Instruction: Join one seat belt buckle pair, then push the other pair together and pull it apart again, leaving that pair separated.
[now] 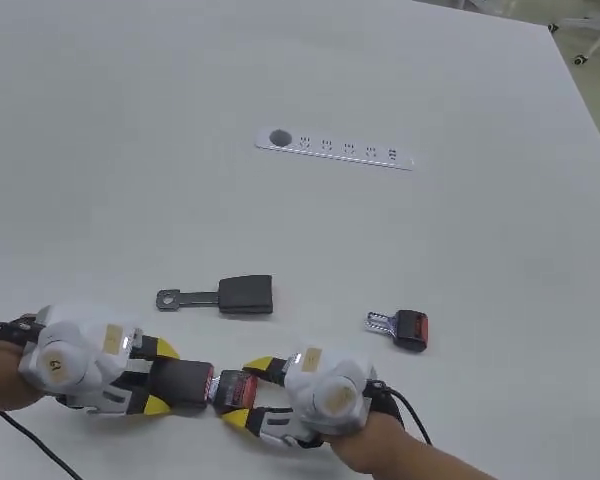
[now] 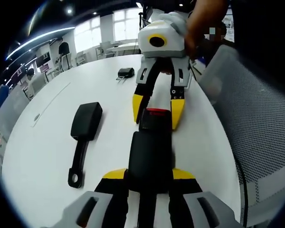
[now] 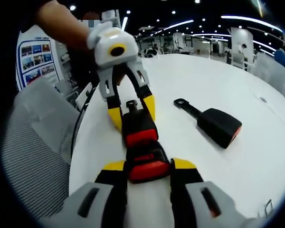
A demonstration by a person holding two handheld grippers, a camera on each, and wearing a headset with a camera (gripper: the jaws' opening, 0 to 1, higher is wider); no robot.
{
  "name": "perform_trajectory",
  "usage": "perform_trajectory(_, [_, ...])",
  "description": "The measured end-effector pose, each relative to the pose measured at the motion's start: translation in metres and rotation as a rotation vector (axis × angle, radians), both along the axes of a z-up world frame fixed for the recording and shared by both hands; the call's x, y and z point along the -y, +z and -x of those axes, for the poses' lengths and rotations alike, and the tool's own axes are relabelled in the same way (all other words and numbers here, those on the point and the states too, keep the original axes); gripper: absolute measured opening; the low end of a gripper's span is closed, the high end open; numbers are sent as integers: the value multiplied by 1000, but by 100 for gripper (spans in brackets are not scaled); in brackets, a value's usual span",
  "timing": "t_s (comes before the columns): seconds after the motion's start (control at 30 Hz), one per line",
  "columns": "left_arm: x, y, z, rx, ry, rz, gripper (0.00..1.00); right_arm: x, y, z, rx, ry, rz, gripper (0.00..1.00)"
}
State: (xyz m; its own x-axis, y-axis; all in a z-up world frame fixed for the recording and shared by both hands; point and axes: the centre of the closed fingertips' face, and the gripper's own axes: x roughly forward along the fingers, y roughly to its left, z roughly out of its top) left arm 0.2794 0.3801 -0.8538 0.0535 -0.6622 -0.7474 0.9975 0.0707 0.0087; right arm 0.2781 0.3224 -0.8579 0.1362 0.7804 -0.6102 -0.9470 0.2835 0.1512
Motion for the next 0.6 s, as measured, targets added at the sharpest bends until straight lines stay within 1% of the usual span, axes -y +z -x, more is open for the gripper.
perform_trajectory(0.03, [1,1,0,-5,9,3,33,0,1,0,-31,-31,-30,34])
perform_trajectory(0.1, [1,2,1,-1,14,8,33,0,0,1,-8,-18,-19,34])
perform_trajectory(0.2, [2,3,1,-1,24,18,33,0,1,1,-6,-25,-21,34])
perform_trajectory(0.23, [3,4,1,-6,30,21,33,0,1,1,-8,-29,-23,34])
perform_trajectory(0.33, [3,4,1,-8,24,23,33,0,1,3,-7,-32,-26,34])
perform_trajectory(0.37, [4,4,2,1,7,18,33,0,1,3,-5,-32,-26,34])
perform_trajectory(0.43, [4,5,1,-11,15,20,33,1,2,3,-10,-36,-31,34])
perform_trajectory(0.5, [4,5,2,-18,14,22,33,1,1,3,1,-26,-27,34])
perform_trajectory(0.53, [4,5,2,-17,5,19,33,1,1,3,-4,-25,-30,34])
perform_trajectory(0.6, [4,4,2,-21,3,19,33,1,1,4,3,-12,-28,34])
